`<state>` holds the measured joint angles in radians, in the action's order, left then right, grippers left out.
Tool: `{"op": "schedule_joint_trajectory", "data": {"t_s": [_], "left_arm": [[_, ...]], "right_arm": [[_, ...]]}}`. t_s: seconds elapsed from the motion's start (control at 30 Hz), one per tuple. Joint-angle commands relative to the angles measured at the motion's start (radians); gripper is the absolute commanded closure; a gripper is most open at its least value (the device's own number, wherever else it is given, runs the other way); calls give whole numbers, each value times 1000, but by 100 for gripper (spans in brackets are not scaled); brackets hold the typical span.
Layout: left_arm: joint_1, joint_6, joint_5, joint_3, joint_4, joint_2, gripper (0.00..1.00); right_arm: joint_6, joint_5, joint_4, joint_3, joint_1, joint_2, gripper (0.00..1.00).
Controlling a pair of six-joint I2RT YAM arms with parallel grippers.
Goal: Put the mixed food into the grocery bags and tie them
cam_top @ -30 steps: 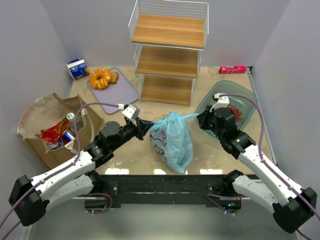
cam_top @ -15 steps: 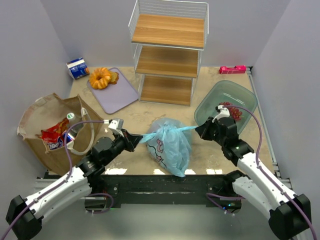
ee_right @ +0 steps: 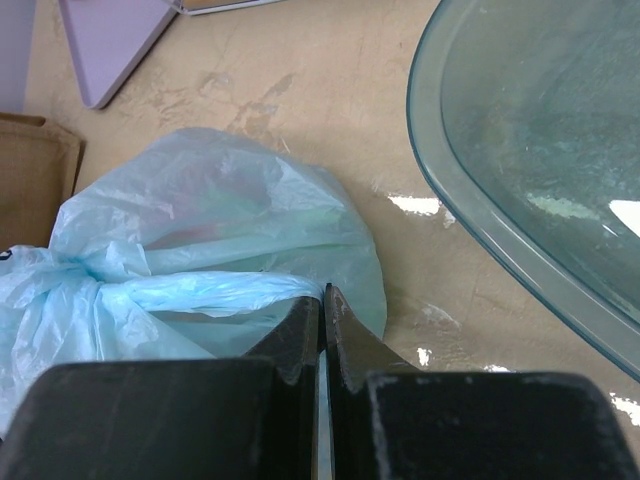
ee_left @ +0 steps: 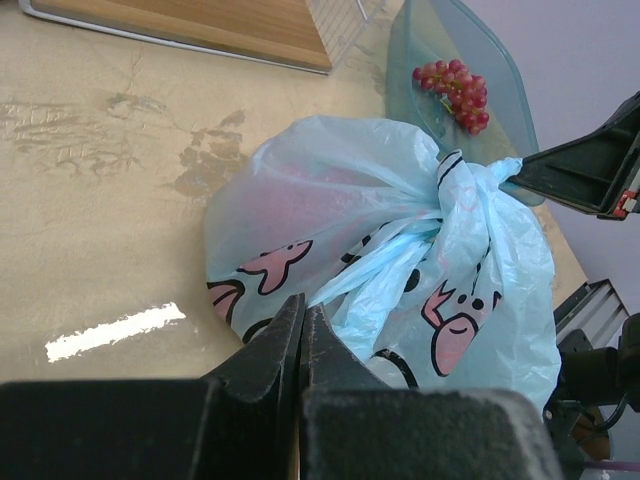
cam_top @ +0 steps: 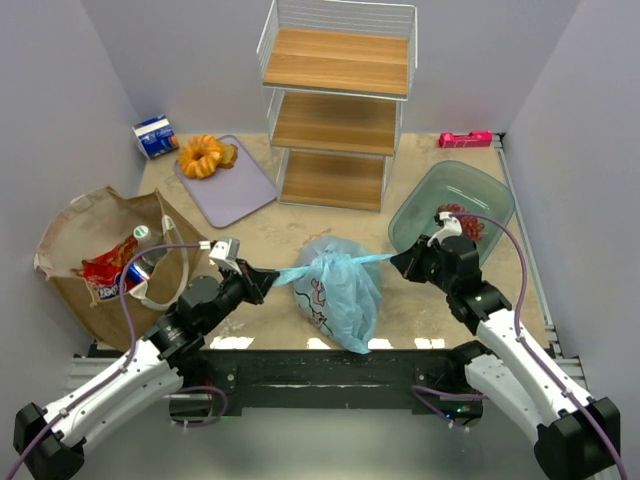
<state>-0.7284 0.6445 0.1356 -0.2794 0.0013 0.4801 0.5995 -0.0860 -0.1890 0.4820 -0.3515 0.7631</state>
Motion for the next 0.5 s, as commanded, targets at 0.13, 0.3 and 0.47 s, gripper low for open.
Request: {"op": "schedule_joint_trajectory", "data": {"t_s": [0.13, 0.3, 0.47], "left_arm": [[60, -110, 215, -30, -83, -29, 100], [54, -273, 6, -145, 38, 139, 66], [-11, -384, -51, -323, 54, 296, 38]], "right_arm": [[-85, 280, -53, 3, 112, -30, 100], [-265, 28, -29, 87, 112, -68, 91], [-337, -188, -64, 159, 109, -90, 36]]}}
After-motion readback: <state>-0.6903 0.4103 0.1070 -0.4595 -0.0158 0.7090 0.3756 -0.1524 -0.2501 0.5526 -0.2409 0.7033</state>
